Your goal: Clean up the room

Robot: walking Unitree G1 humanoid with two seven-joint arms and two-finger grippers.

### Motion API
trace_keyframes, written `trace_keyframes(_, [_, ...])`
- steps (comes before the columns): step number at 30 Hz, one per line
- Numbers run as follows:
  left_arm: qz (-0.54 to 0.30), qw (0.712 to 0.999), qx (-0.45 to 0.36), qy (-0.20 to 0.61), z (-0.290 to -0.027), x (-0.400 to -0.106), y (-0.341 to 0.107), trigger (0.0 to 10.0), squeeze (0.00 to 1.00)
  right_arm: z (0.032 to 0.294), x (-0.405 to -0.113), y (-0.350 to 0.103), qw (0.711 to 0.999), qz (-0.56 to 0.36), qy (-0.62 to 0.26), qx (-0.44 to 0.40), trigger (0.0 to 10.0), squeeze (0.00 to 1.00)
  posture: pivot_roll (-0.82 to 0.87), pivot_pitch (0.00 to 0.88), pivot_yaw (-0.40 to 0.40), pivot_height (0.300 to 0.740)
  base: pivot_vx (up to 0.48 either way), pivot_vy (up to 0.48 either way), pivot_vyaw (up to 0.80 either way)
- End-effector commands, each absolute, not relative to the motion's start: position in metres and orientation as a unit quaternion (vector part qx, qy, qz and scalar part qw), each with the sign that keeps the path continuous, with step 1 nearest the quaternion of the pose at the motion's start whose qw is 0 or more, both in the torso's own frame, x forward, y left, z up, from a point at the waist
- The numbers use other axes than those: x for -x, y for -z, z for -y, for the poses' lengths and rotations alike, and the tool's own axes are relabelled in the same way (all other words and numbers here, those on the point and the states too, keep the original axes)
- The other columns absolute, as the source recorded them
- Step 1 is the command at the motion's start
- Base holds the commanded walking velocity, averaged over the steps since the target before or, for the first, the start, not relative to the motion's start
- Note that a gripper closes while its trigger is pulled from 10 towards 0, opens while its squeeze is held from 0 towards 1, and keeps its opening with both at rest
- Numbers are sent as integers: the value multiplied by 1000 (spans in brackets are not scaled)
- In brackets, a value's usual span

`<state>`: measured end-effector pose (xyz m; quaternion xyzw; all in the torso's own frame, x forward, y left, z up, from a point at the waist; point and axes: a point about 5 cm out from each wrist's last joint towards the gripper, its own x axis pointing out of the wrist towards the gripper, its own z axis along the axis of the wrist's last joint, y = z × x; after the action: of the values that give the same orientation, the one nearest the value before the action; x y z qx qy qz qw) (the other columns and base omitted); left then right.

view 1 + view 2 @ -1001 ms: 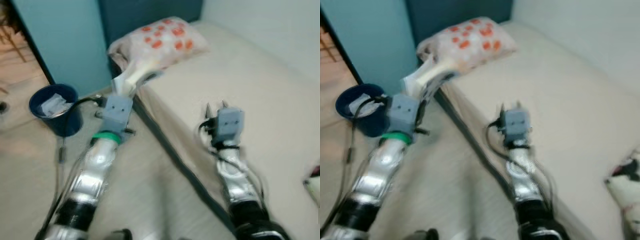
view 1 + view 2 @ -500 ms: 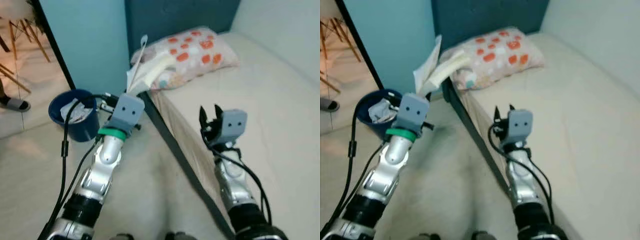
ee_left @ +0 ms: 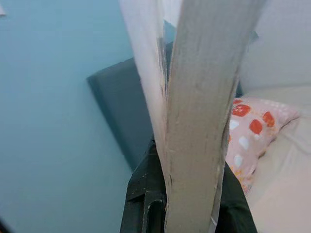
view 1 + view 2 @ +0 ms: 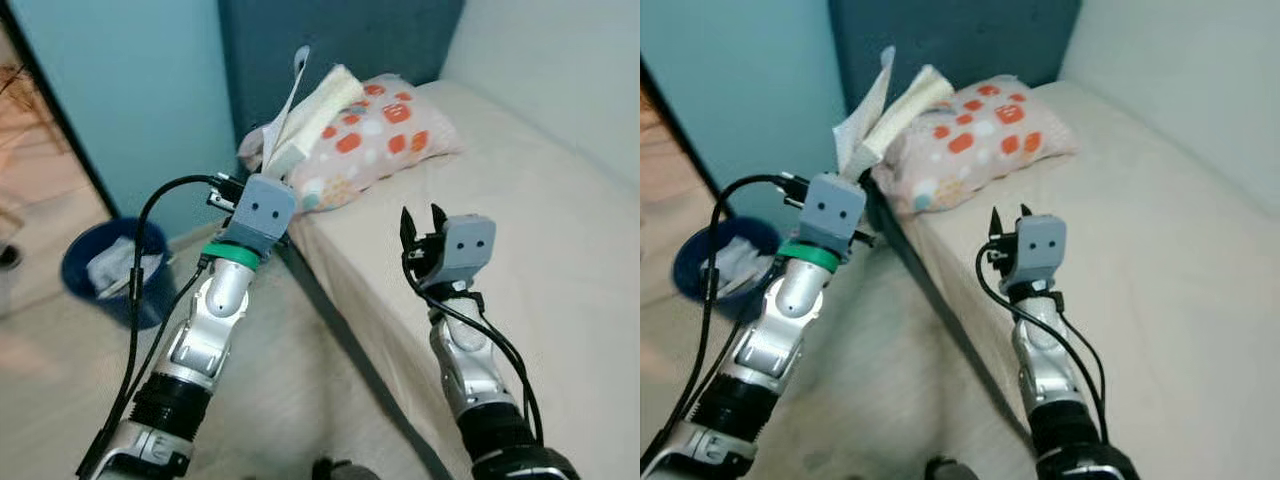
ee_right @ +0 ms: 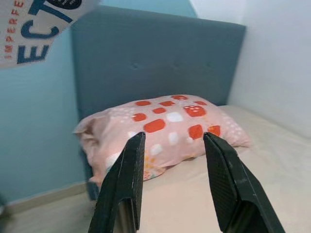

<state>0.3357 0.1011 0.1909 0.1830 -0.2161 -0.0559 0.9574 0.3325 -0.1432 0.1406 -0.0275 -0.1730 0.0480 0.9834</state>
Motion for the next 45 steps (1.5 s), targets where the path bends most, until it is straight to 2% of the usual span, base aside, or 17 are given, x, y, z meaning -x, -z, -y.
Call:
trace_keyframes(1, [226, 956, -181, 51, -103, -336, -193, 10000, 0, 146, -331, -135, 986, 161, -44, 27, 10000, 0, -125, 61, 63, 740, 469, 0, -706])
trace_keyframes(32, [229, 956, -175, 56, -97, -336, -191, 10000, 0, 147, -333, -135, 985, 156, -46, 51, 10000, 0, -125, 71, 54, 740, 469, 0, 0])
trace_keyframes(39, [201, 958, -187, 86, -91, -335, -179, 10000, 0, 147, -333, -133, 986, 153, -45, 53, 10000, 0, -128, 73, 53, 740, 71, 0, 0])
trace_keyframes(42, [147, 970, -148, 123, -90, -329, -159, 10000, 0, 149, -332, -128, 987, 142, -38, 57, 10000, 0, -133, 75, 57, 740, 0, 0, 0])
trace_keyframes(44, [147, 970, -148, 123, -90, -329, -159, 10000, 0, 149, -332, -128, 987, 142, -38, 57, 10000, 0, -133, 75, 57, 740, 0, 0, 0])
trace_keyframes(45, [112, 977, -124, 134, -93, -326, -147, 10000, 0, 151, -331, -125, 988, 137, -33, 58, 10000, 0, -134, 78, 59, 740, 0, 0, 0])
